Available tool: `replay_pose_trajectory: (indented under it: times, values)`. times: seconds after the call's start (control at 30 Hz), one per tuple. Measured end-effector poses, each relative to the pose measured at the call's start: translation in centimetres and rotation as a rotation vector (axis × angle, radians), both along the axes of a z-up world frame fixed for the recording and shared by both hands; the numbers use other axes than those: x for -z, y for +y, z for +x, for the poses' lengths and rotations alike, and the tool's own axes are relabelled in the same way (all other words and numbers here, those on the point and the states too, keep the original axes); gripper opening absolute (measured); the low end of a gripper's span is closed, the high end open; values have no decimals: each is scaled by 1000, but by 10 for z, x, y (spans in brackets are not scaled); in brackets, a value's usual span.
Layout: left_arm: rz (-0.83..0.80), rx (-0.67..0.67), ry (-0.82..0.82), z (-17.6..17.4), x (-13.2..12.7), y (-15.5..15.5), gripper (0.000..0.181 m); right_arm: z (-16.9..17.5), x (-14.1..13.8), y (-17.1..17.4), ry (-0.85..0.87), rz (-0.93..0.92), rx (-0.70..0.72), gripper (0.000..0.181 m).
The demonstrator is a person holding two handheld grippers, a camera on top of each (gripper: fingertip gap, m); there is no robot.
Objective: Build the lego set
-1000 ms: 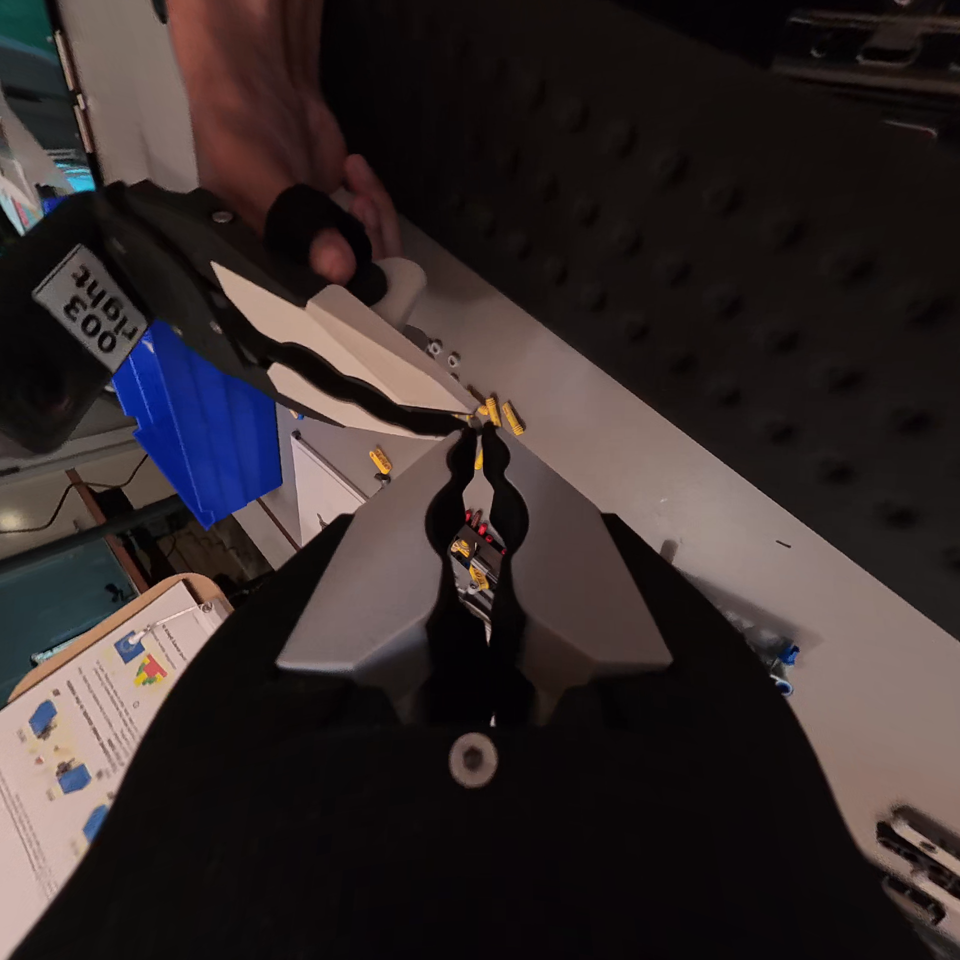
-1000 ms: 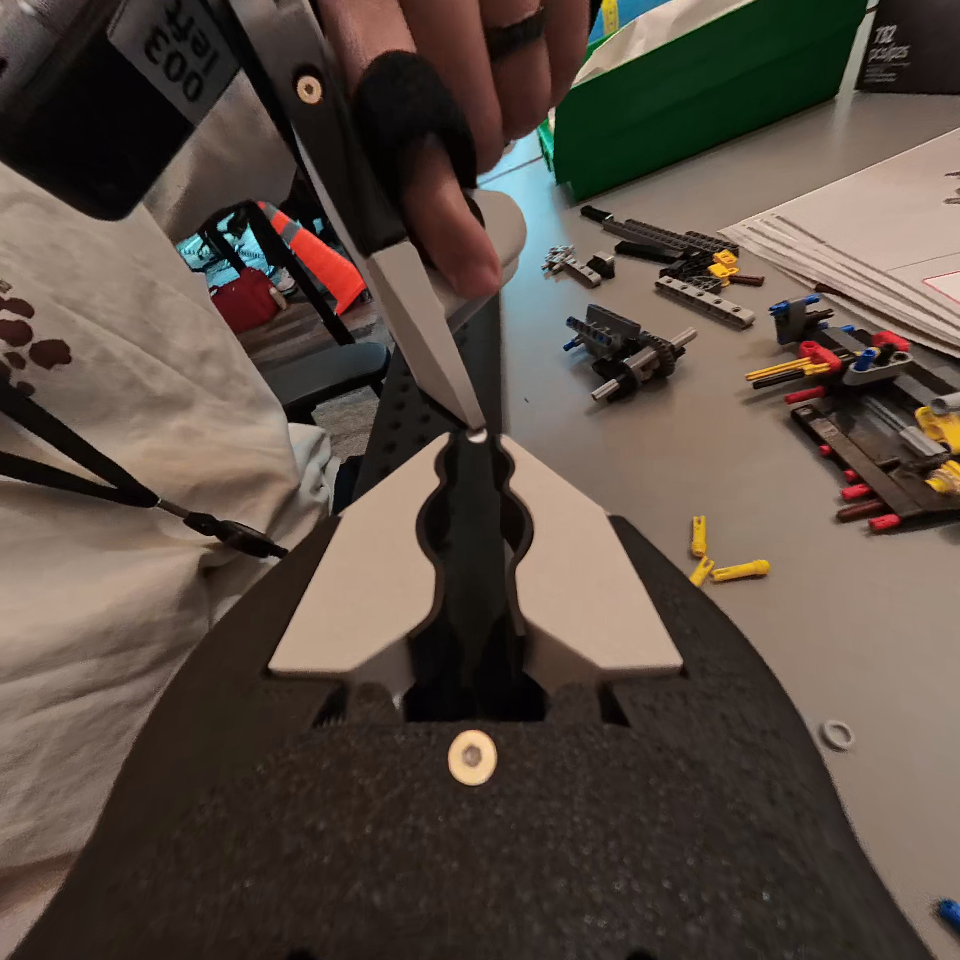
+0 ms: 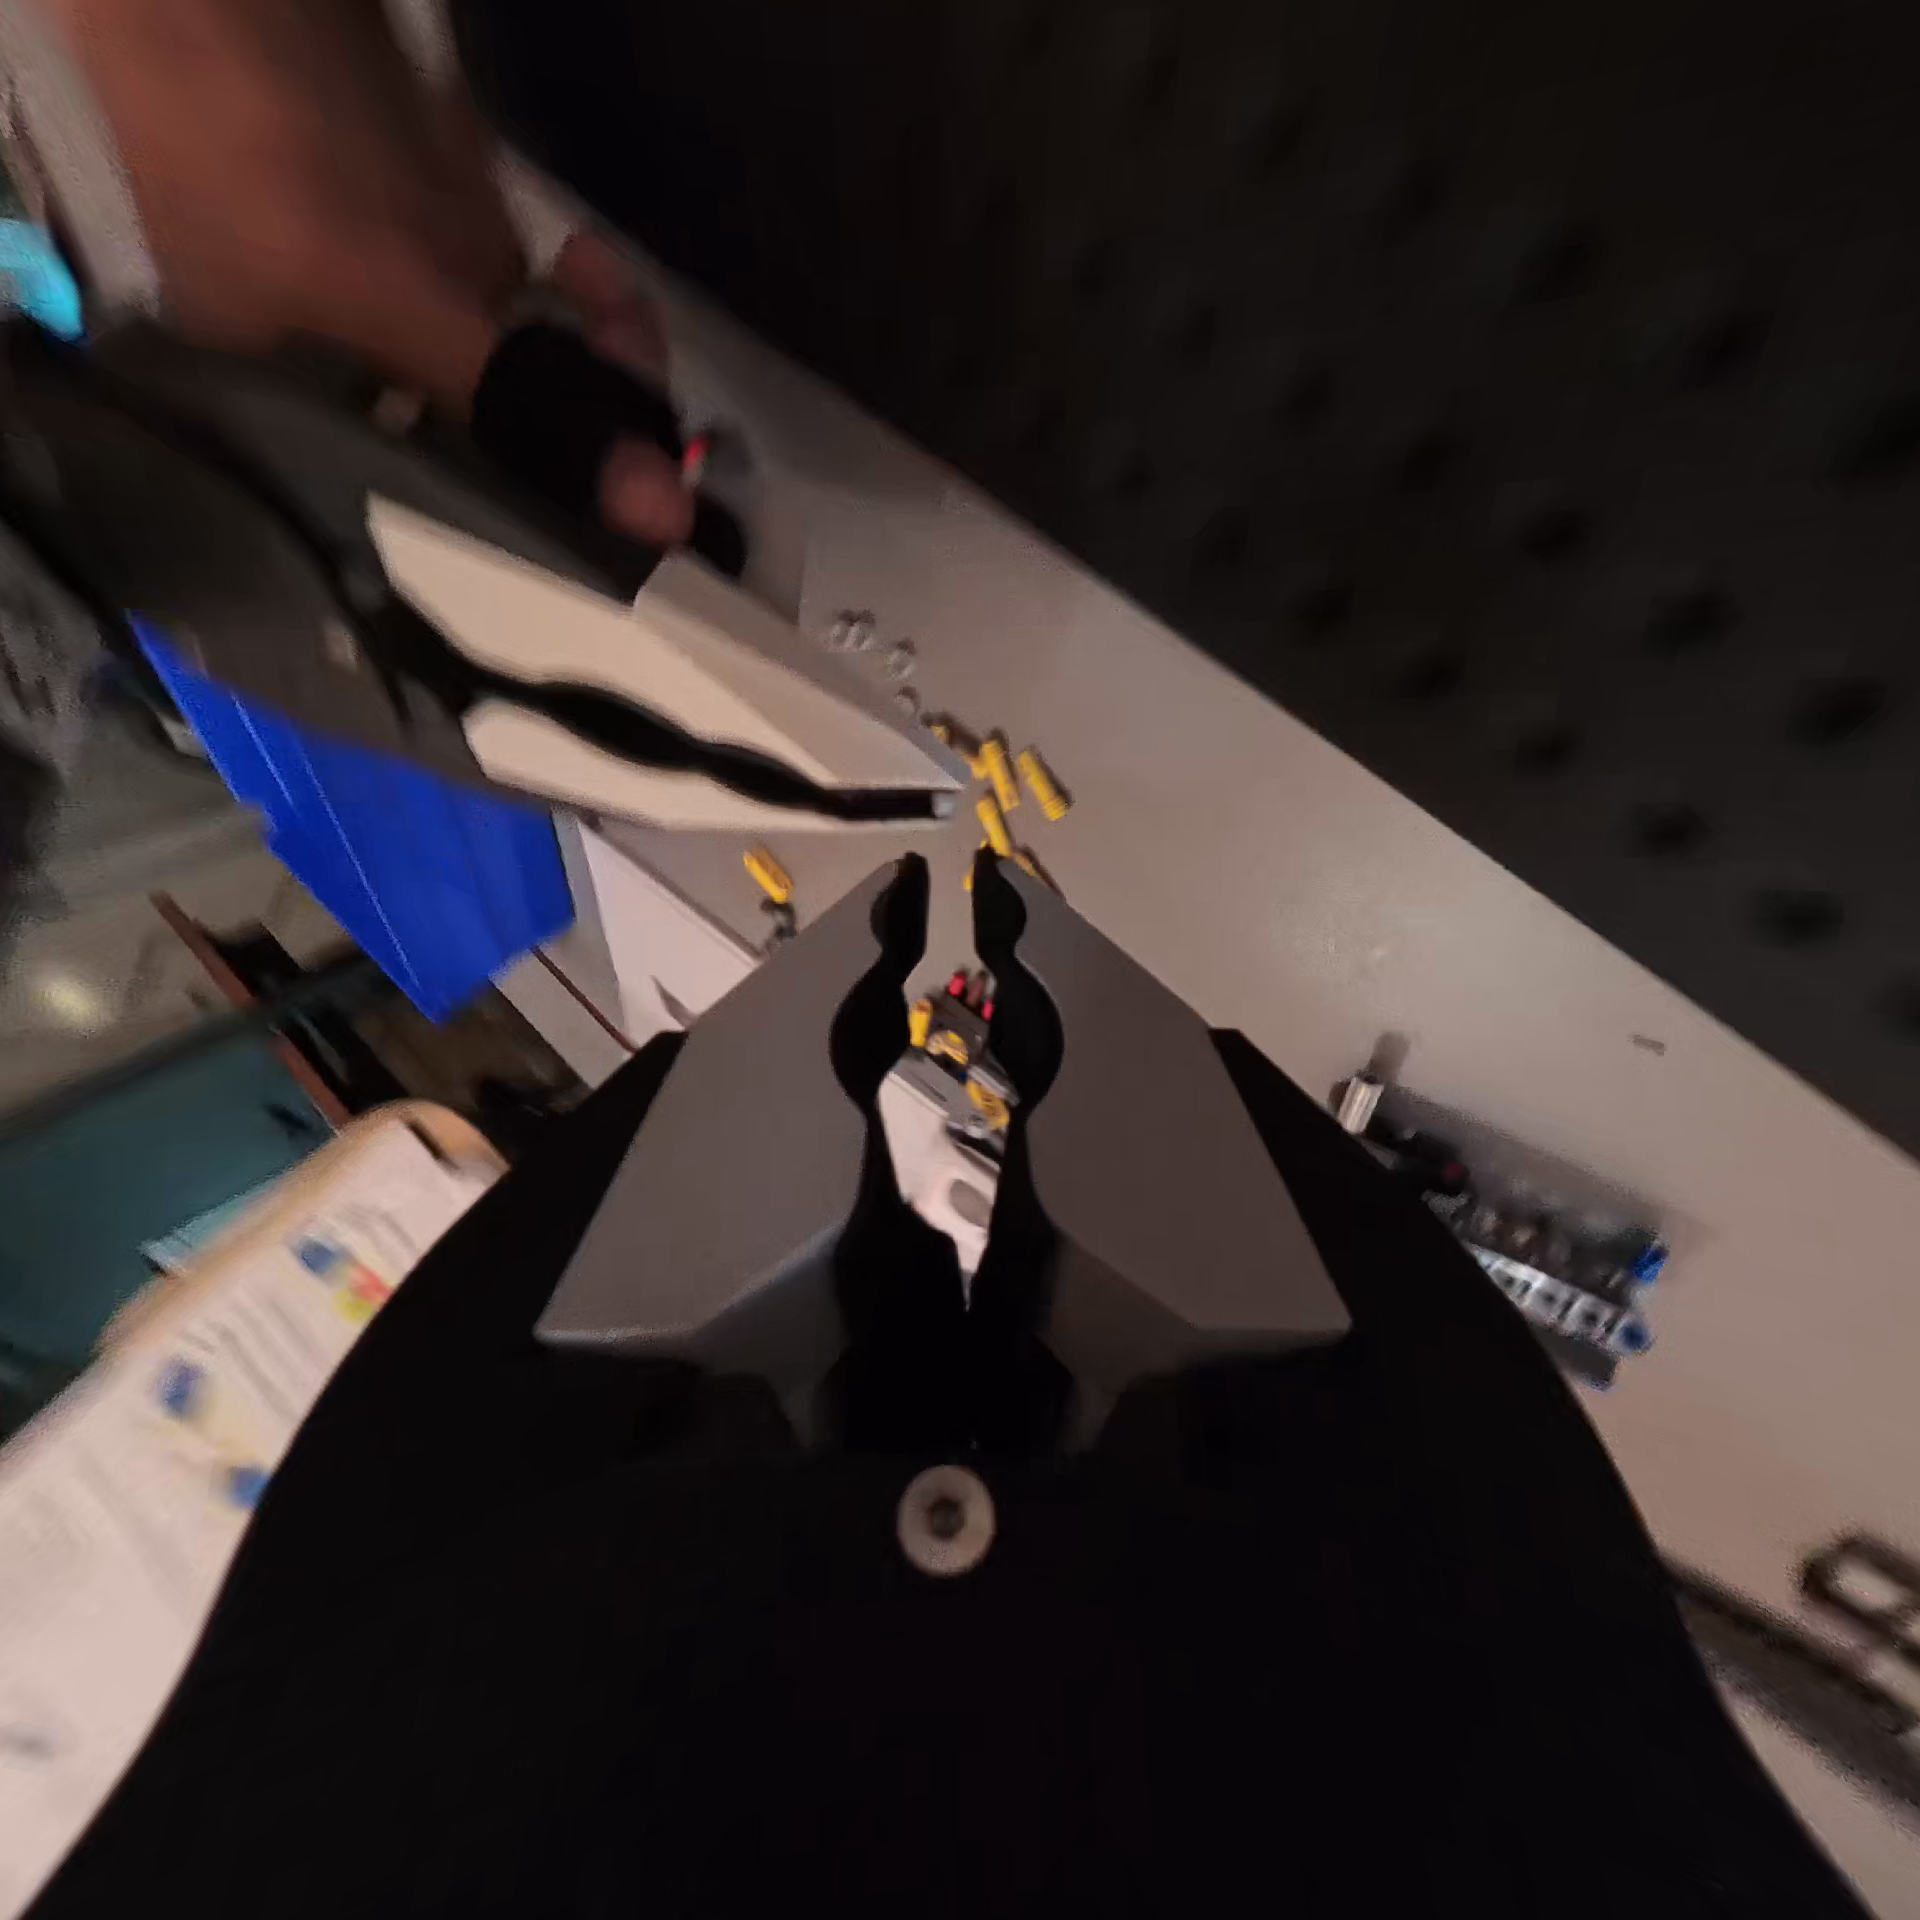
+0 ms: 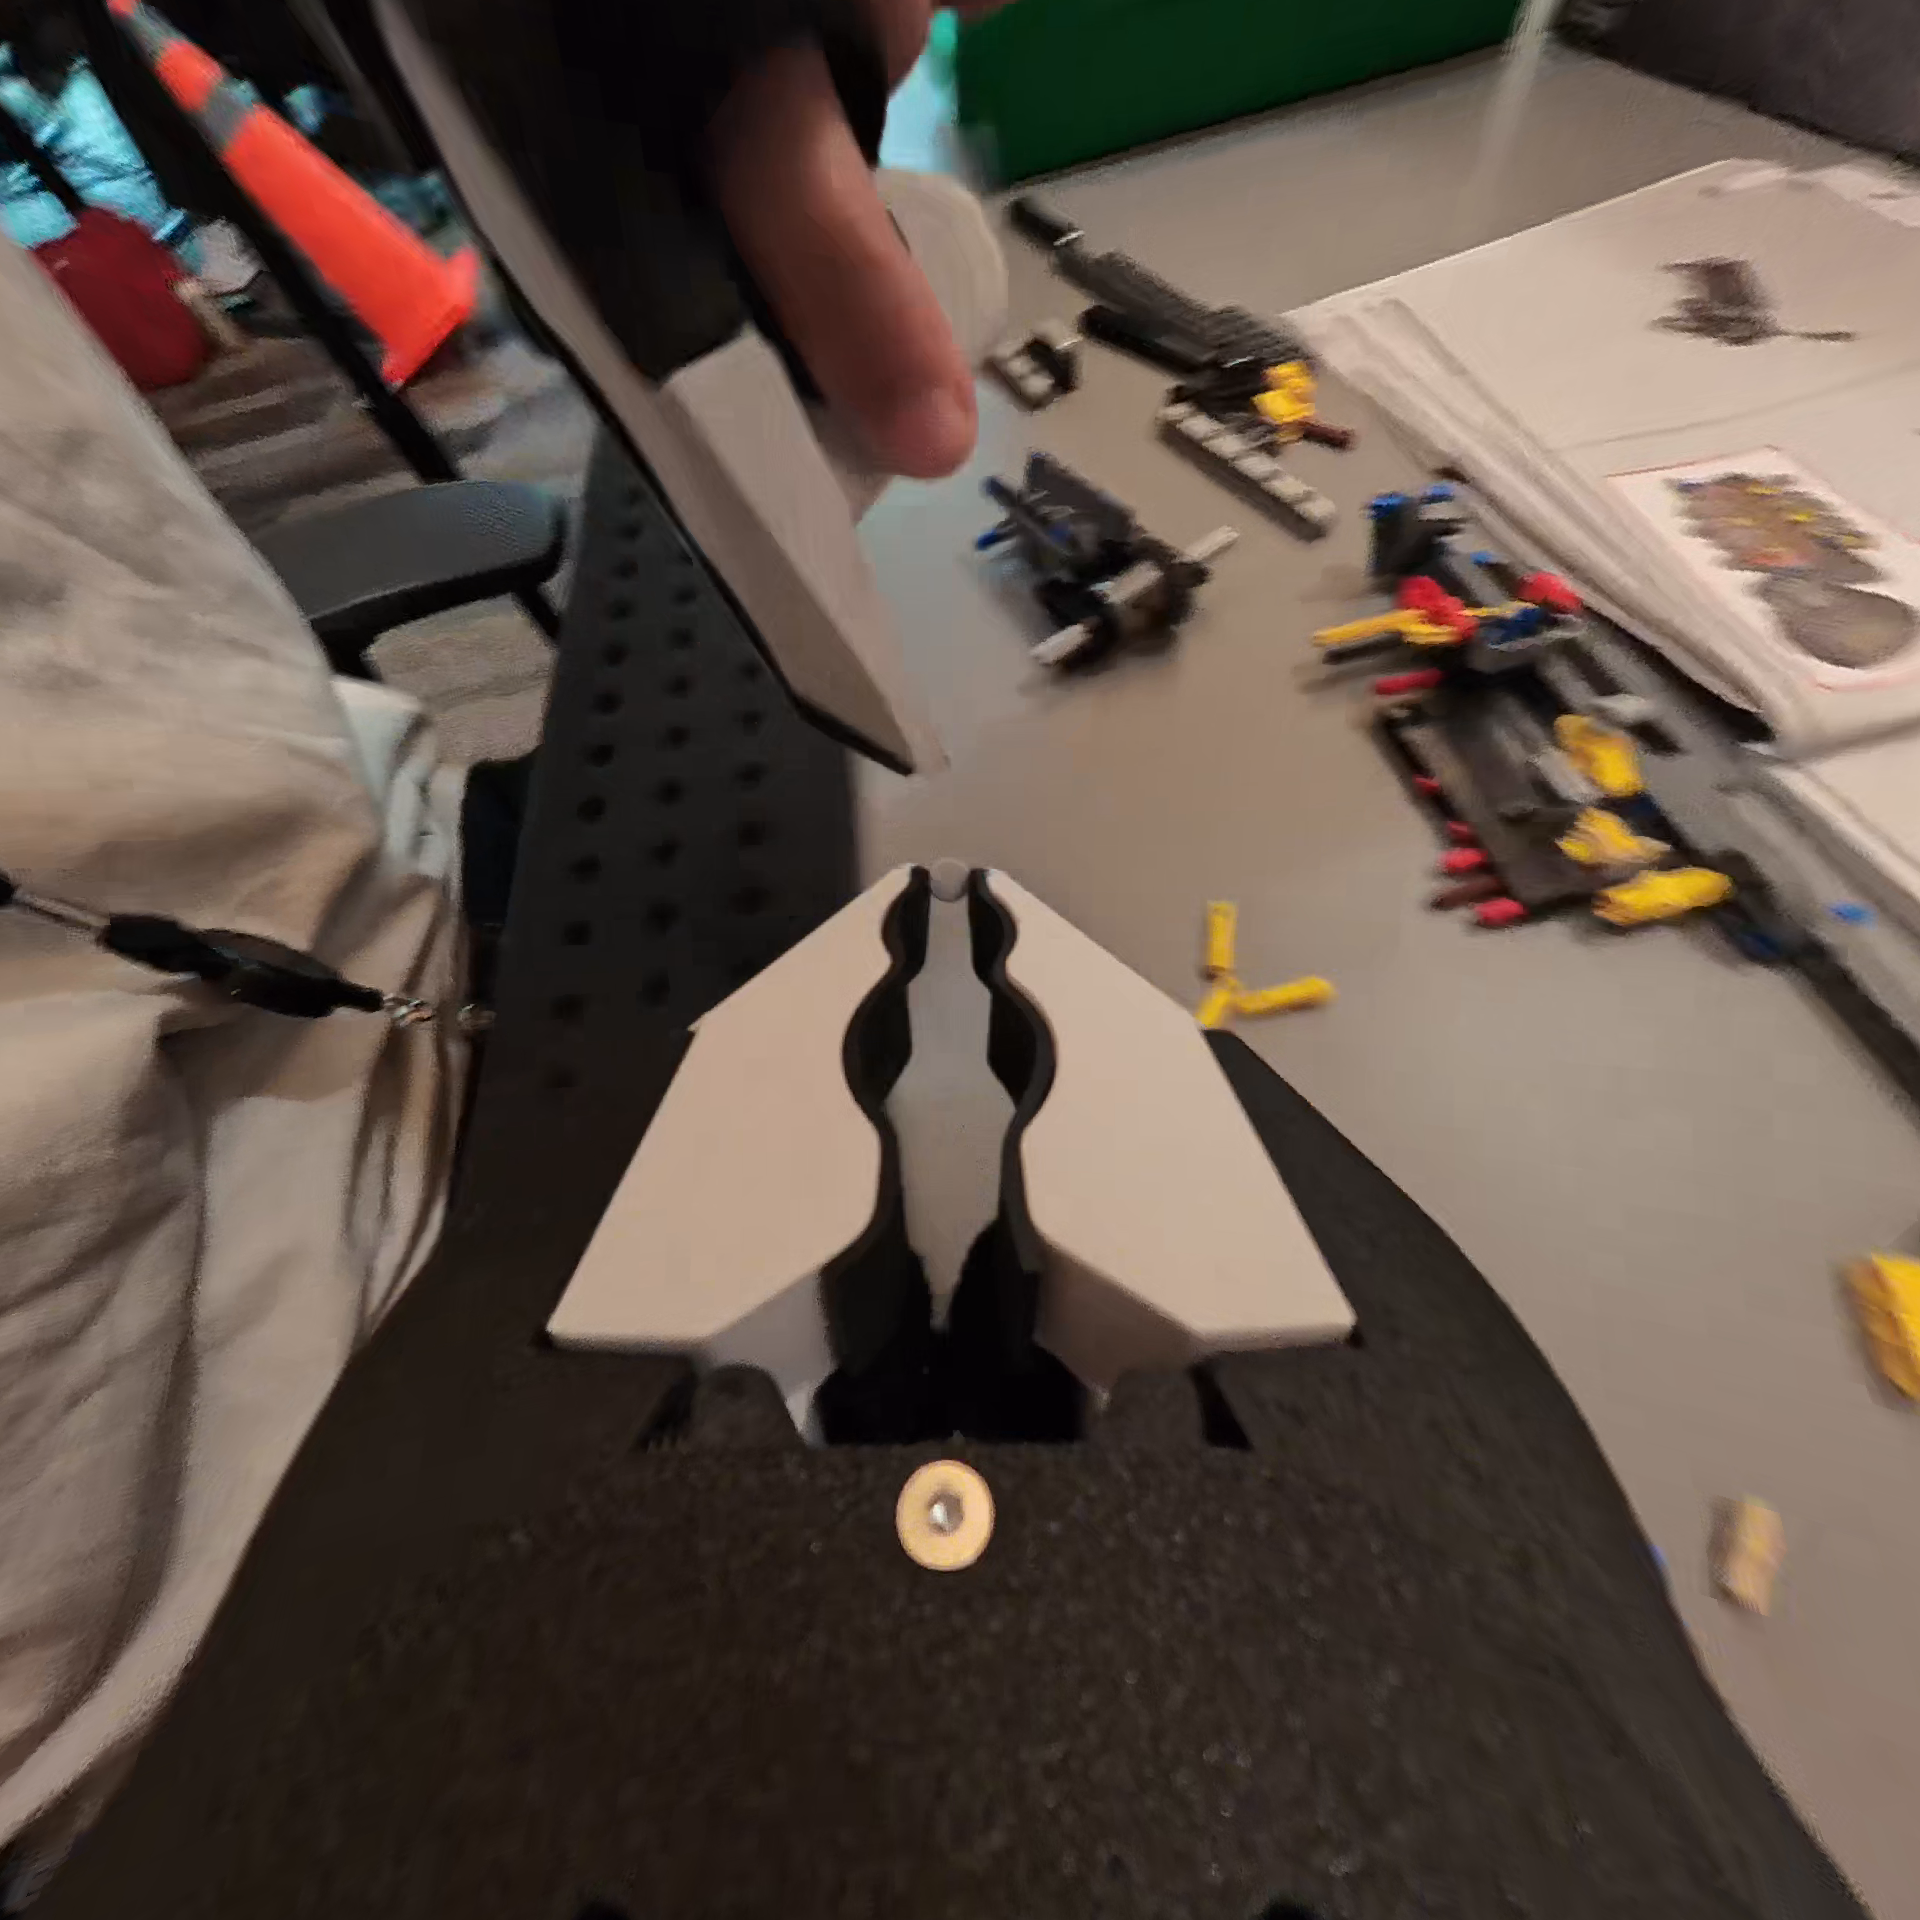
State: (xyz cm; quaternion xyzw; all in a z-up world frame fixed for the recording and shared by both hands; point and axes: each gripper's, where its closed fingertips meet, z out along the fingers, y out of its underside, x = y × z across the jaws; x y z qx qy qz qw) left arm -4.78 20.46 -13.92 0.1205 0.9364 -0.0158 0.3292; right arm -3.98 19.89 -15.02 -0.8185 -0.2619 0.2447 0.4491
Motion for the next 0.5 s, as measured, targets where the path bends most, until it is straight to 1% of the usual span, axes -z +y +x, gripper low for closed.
replay_pose_trajectory:
  times: [0.03, 0.1, 0.13, 0.17, 0.2, 0.23, 0.3, 0.33, 0.43, 0.5]
  values:
    - [-96, -129, 49, 5, 3, 8, 14, 14, -5, 4, 12, 28, 57, 7]
    - [-270, -430, 173, 16, 23, 31, 29, 42, -15, 15, 50, 121, 195, 7]
    - [-326, -535, 217, 22, 35, 42, 31, 52, -19, 20, 84, 169, 251, 7]
    - [-371, -596, 251, 26, 46, 50, 32, 63, -21, 24, 123, 212, 312, 7]
    - [-412, -636, 267, 31, 53, 55, 32, 73, -19, 26, 132, 217, 365, 7]
    - [-448, -666, 289, 34, 59, 58, 28, 79, -18, 25, 106, 204, 388, 7]
    - [-515, -679, 320, 39, 61, 55, 25, 89, -29, 23, 123, 282, 426, 7]
    - [-533, -673, 329, 41, 62, 52, 21, 94, -31, 21, 142, 286, 442, 7]
    - [-522, -654, 364, 42, 68, 47, 21, 99, -35, 19, 173, 297, 460, 6]
    - [-511, -654, 391, 40, 73, 45, 17, 97, -37, 18, 172, 310, 451, 7]
